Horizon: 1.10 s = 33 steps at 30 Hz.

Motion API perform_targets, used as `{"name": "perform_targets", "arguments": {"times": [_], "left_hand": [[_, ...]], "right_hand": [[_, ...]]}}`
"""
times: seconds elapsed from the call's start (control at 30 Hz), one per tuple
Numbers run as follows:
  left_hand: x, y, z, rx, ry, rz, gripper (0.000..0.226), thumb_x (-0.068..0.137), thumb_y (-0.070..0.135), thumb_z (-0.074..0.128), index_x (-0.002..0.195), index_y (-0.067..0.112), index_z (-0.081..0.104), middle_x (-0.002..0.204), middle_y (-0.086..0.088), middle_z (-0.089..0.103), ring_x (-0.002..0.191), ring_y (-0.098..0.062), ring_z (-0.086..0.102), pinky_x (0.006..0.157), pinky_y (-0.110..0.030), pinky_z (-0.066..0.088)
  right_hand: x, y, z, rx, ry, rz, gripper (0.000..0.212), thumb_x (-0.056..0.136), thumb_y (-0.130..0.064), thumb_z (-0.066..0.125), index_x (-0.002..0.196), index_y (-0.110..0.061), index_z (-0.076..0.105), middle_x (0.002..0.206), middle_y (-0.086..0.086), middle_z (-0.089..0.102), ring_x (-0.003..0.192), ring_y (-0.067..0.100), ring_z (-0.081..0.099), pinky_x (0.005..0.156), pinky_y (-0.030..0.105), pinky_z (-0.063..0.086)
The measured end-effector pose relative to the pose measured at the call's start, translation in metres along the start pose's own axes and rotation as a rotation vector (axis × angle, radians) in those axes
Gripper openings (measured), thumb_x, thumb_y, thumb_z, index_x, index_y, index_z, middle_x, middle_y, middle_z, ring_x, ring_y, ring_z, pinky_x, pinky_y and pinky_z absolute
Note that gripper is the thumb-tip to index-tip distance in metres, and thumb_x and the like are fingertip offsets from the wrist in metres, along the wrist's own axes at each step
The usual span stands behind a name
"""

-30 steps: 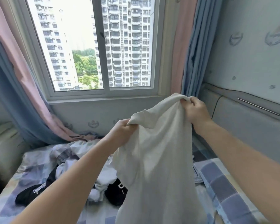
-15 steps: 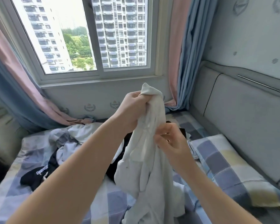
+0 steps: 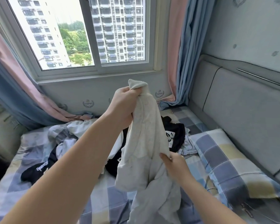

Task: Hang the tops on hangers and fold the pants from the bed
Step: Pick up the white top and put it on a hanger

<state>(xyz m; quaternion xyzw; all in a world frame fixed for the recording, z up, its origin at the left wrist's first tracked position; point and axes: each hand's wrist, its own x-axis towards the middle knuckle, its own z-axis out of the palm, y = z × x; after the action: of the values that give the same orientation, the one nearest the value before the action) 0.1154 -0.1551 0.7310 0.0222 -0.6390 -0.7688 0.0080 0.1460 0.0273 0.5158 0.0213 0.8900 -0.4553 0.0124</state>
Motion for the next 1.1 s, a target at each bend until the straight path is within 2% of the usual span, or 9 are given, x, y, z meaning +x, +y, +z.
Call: {"name": "perform_targets", "arguments": {"times": [0.1,0.23,0.37,0.43,0.5,0.63,0.77,0.9,1.1], "left_hand": [[0.007,-0.017,-0.013,-0.034,0.067,-0.004,0.016,0.102,0.008,0.053,0.094,0.000,0.064,0.084,-0.014,0.067,0.074,-0.023,0.069,0.067,-0.033,0.057],[0.015,-0.053,-0.031,0.090,0.112,-0.045,0.022,0.100,0.012,0.060,0.111,-0.007,0.060,0.118,-0.026,0.064,0.112,-0.038,0.063,0.102,-0.051,0.049],[0.005,-0.093,-0.040,0.437,-0.066,-0.167,0.025,0.097,0.024,0.065,0.109,0.002,0.066,0.103,-0.010,0.066,0.095,-0.022,0.064,0.069,-0.021,0.053],[-0.002,-0.114,-0.041,0.684,-0.190,-0.253,0.029,0.094,0.034,0.068,0.111,0.011,0.066,0.107,-0.002,0.063,0.092,-0.014,0.061,0.072,-0.020,0.050],[-0.015,-0.131,-0.039,0.816,-0.278,-0.251,0.046,0.089,0.042,0.072,0.127,0.020,0.060,0.125,0.005,0.057,0.106,-0.011,0.059,0.089,-0.024,0.049],[-0.043,-0.165,-0.024,0.751,-0.263,0.024,0.040,0.077,0.044,0.079,0.110,0.031,0.062,0.110,0.008,0.058,0.104,-0.006,0.058,0.093,-0.028,0.051],[-0.059,-0.185,-0.008,0.769,-0.190,0.185,0.057,0.072,0.050,0.075,0.120,0.029,0.053,0.111,0.013,0.054,0.102,-0.001,0.051,0.085,-0.022,0.046],[-0.057,-0.184,-0.005,0.625,-0.084,0.237,0.010,0.093,0.026,0.068,0.100,0.025,0.060,0.084,0.013,0.066,0.078,-0.004,0.060,0.070,-0.030,0.052],[-0.048,-0.168,-0.029,0.560,-0.044,0.280,0.020,0.097,0.023,0.065,0.079,0.019,0.056,0.062,0.008,0.048,0.058,-0.005,0.039,0.055,-0.026,0.033]], "right_hand": [[0.007,0.006,-0.020,-0.095,-0.009,-0.064,0.052,0.103,-0.040,0.051,0.071,0.001,0.050,0.058,0.010,0.052,0.064,0.032,0.053,0.057,0.037,0.026],[0.012,-0.001,-0.044,-0.078,-0.036,-0.169,0.047,0.101,-0.041,0.055,0.066,-0.010,0.053,0.054,0.005,0.052,0.057,0.033,0.055,0.055,0.043,0.041],[0.010,-0.023,-0.059,0.094,-0.028,-0.245,0.037,0.101,-0.018,0.055,0.066,-0.007,0.053,0.055,0.010,0.049,0.052,0.020,0.049,0.053,0.055,0.048],[0.009,-0.037,-0.064,0.175,0.000,-0.277,0.034,0.102,-0.015,0.053,0.072,0.001,0.058,0.062,0.021,0.053,0.056,0.023,0.050,0.051,0.053,0.048],[0.008,-0.051,-0.069,0.260,0.026,-0.309,0.032,0.103,-0.016,0.053,0.080,0.003,0.064,0.061,0.010,0.054,0.058,0.016,0.049,0.051,0.038,0.044],[0.001,-0.081,-0.081,0.374,0.073,-0.355,0.040,0.102,-0.031,0.056,0.080,0.000,0.065,0.060,-0.007,0.047,0.056,0.005,0.040,0.052,0.018,0.034],[-0.006,-0.106,-0.090,0.462,0.067,-0.288,0.036,0.098,-0.038,0.059,0.073,-0.014,0.068,0.069,-0.005,0.061,0.066,0.005,0.056,0.059,0.020,0.045],[-0.007,-0.115,-0.096,0.508,0.028,-0.231,0.041,0.098,-0.044,0.059,0.079,-0.008,0.068,0.074,0.004,0.066,0.068,0.011,0.061,0.061,0.026,0.052],[0.009,-0.093,-0.125,0.344,-0.001,-0.260,0.068,0.095,-0.055,0.059,0.085,0.013,0.058,0.074,0.008,0.051,0.068,0.018,0.045,0.056,0.027,0.038]]}}
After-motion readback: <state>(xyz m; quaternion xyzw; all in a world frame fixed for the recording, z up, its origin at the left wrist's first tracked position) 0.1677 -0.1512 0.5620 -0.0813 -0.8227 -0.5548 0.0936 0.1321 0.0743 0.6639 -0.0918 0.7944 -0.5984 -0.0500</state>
